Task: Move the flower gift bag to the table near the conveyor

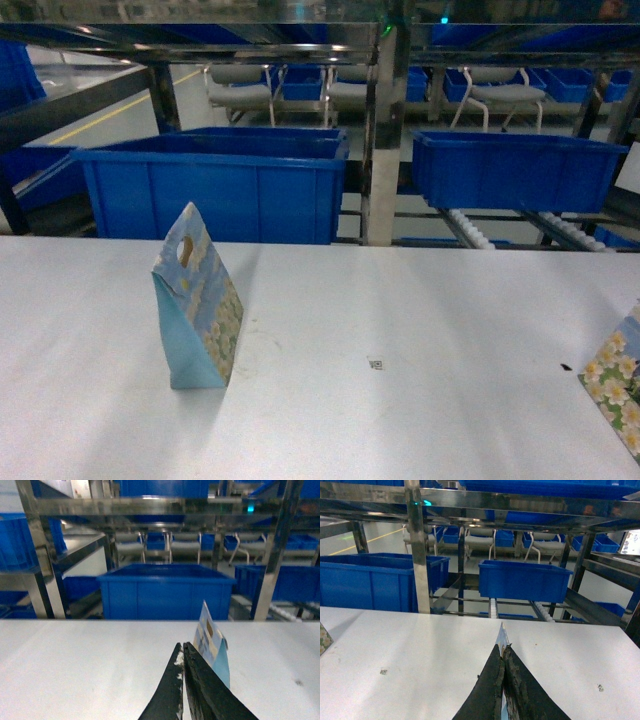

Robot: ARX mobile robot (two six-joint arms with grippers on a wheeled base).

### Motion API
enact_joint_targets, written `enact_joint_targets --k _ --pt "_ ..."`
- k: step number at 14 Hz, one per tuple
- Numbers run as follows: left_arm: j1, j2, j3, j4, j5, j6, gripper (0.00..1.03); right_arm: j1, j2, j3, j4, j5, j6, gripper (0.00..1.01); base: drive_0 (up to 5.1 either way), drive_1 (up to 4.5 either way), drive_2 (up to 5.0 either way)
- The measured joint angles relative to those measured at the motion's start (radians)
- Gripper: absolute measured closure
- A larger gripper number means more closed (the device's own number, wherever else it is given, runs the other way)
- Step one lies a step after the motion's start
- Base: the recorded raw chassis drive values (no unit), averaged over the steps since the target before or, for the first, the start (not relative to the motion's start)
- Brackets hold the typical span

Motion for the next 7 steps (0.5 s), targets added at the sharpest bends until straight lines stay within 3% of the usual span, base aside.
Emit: enact_joint_targets --k 7 --pt "0.0 0.0 0.0 -0.004 0.003 0.0 1.01 0.0 0.0 0.0 -0.005 0.0 0.0 0.99 0.0 0.0 0.0"
